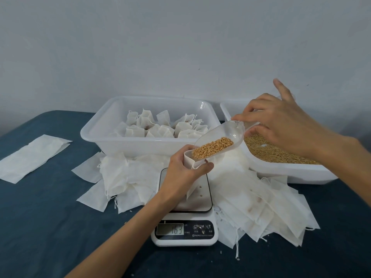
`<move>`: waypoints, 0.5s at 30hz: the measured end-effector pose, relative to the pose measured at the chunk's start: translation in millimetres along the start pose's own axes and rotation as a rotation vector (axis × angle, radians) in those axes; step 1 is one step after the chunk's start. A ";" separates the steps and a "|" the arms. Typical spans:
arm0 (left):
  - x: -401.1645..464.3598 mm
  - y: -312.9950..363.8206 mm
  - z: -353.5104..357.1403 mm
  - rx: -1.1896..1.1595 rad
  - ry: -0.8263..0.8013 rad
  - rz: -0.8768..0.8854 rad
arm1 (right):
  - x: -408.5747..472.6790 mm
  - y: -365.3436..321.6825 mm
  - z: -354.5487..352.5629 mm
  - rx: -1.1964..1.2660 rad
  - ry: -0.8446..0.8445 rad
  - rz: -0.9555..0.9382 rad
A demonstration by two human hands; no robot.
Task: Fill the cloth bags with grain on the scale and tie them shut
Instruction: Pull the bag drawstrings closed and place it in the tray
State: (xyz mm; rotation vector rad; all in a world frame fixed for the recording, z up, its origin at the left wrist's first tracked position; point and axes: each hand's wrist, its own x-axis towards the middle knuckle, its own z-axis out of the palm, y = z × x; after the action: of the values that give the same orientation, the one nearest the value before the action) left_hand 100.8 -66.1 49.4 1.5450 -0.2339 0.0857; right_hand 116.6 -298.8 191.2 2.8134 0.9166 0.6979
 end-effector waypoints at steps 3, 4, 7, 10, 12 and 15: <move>-0.1 0.2 -0.1 -0.005 -0.002 0.000 | 0.0 -0.2 -0.8 -0.006 -0.001 -0.001; -0.2 0.4 0.0 -0.006 -0.001 0.001 | 0.1 -0.4 -1.0 -0.007 -0.003 0.000; 0.0 0.0 0.0 -0.002 0.002 -0.001 | -0.3 -0.8 -2.0 -0.007 -0.010 0.006; 0.1 -0.4 0.2 0.002 0.001 -0.003 | -1.0 -1.0 -2.6 -0.009 -0.014 0.009; -0.1 0.3 0.5 0.000 0.003 -0.007 | -1.0 -1.4 -2.7 -0.009 -0.013 0.009; 0.5 -0.2 -0.2 0.004 0.010 -0.011 | -0.7 -1.5 -2.6 -0.010 -0.010 0.006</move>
State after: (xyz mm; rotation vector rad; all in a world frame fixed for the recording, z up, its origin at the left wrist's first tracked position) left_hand 101.4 -66.0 49.4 1.5496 -0.2175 0.0853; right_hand 114.2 -298.1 192.9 2.8094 0.9003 0.6865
